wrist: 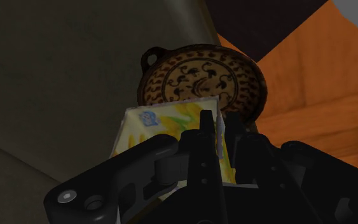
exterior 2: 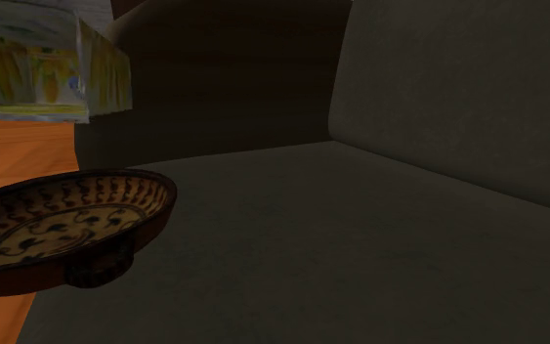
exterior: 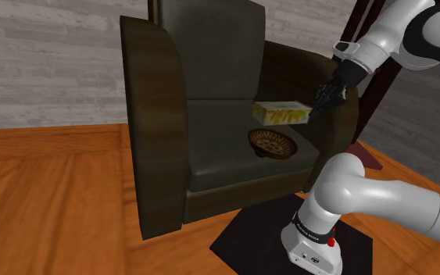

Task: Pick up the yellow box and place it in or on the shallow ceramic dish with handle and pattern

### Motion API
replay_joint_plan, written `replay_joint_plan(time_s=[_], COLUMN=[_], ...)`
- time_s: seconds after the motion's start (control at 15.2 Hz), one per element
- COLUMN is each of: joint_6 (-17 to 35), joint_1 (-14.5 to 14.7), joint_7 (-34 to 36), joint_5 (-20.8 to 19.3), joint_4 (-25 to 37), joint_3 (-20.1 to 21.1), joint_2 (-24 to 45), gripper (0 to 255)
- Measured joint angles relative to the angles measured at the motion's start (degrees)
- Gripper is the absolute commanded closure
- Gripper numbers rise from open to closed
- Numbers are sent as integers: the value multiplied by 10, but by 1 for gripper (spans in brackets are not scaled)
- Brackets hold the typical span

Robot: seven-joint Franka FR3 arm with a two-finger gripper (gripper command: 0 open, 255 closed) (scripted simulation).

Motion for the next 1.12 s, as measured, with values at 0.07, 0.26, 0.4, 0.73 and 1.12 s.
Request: replay_joint_plan(time_s=[0.07,0.26,0.4,0.73,1.12], joint_6=[2,7,15,28,36], joint_1=[-2,-8,-12,-23,-30], joint_7=[-1,-6,-9,-15,-19], joint_5=[-2,-8,-12,-22,-29], joint_4=[-9,-35,-57,-103,-129], joint_3=[-2,-8,-12,-22,-29], joint_2=[-7,-27,-40,-70,-89], gripper=[255,255,255,255,255])
